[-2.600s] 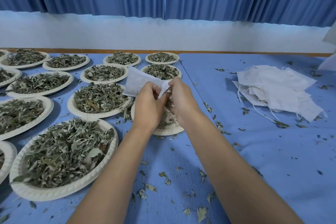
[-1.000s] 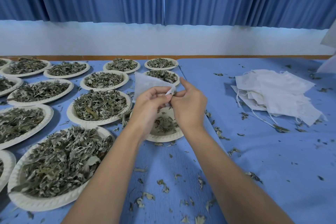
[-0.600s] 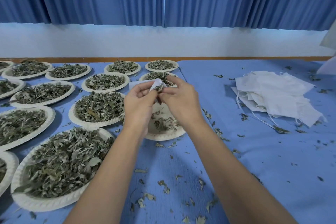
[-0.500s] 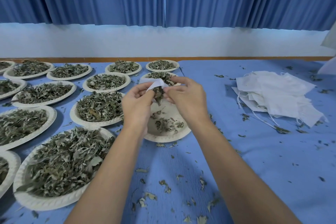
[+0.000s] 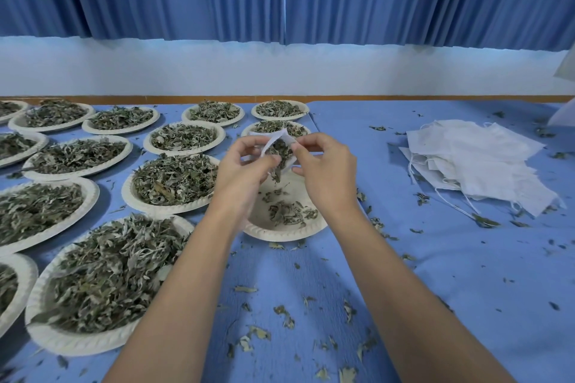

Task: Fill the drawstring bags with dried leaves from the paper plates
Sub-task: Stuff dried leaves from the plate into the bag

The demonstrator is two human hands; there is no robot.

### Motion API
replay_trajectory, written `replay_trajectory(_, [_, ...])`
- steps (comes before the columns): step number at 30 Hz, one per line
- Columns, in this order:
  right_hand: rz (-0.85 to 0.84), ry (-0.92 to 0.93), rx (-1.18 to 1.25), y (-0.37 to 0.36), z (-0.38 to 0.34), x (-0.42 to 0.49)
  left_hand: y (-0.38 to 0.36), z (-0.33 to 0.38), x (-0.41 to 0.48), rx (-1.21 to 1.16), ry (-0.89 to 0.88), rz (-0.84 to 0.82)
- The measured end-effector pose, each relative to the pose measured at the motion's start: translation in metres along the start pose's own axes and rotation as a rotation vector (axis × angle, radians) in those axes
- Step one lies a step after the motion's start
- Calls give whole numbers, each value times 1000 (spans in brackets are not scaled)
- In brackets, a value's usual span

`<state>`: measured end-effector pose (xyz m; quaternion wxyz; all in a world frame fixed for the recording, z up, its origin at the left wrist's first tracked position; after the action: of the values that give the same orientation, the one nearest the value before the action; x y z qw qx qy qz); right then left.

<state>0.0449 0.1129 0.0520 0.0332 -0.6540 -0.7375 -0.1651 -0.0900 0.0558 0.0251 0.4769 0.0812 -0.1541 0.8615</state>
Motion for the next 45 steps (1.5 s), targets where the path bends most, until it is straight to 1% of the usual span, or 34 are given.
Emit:
replay_trajectory(2, [-45,-4,8,-3,1,0,5,4,0,180,-85,16])
replay_trajectory(3, [-75,-4,13,-5,2,-1,6,6,0,234,-121,22])
replay_trajectory(5, [-137,17,15,-8,1,-2,6,8,1,240,-160,4])
replay_trajectory(7, [-207,45,19,-12,-2,-3,3,5,3,196,-141,-64])
replay_trajectory(8, [-249,51,26,-14,-3,-4,2,3,4,218,-128,-103])
replay_trajectory(10, [-303,82,-1,-18,-7,-7,2,0,4,365,-152,-133])
replay_trajectory(13, [-252,206,-131,-18,-16,-11,8,2,3,483,-210,-66])
replay_trajectory(16, [-211,288,-150,-17,-24,-15,13,8,1,572,-281,5])
replay_trajectory(18, [-251,258,-105,-18,-22,-14,17,13,0,614,-311,62])
replay_trajectory(21, [-345,145,-10,-22,-13,-12,17,14,-2,646,-315,93])
replay_trajectory(26, [-396,-77,241,-15,-1,-3,16,13,3,533,-284,87])
replay_trajectory(27, [-380,-125,179,-10,4,1,17,13,4,500,-285,94])
replay_trajectory(28, [-354,-153,-6,-5,10,5,19,12,5,463,-277,105])
replay_trajectory(29, [-346,-158,-277,-1,15,7,20,11,6,421,-264,112])
replay_trajectory(30, [-369,-158,-550,-2,20,6,20,8,6,378,-254,114])
replay_trajectory(31, [-417,-165,-770,-6,25,2,20,7,5,341,-244,112])
replay_trajectory(32, [-482,-173,-921,-11,29,-4,20,4,5,312,-229,111])
replay_trajectory(34, [-597,-172,-1071,-21,35,-14,20,-1,4,262,-196,109])
replay_trajectory(36, [-646,-162,-1120,-26,37,-17,22,-5,4,207,-180,129])
replay_trajectory(40, [-616,-141,-1039,-35,38,-15,29,-10,2,97,-171,209])
replay_trajectory(42, [-582,-118,-942,-43,40,-13,30,-14,0,68,-163,230])
replay_trajectory(45, [-423,-95,-695,-47,40,-7,31,-15,-2,64,-166,247])
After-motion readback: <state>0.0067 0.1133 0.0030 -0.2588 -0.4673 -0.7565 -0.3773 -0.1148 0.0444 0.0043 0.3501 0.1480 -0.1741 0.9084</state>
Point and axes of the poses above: each hand's wrist, its own x-axis towards the middle knuckle, its own y-axis out of the back of the hand, z = x × y, the point moved 8 cm from there along x, towards the middle knuckle, and after that the axes turned 7 degrees about -y, right-handed, at the moved point
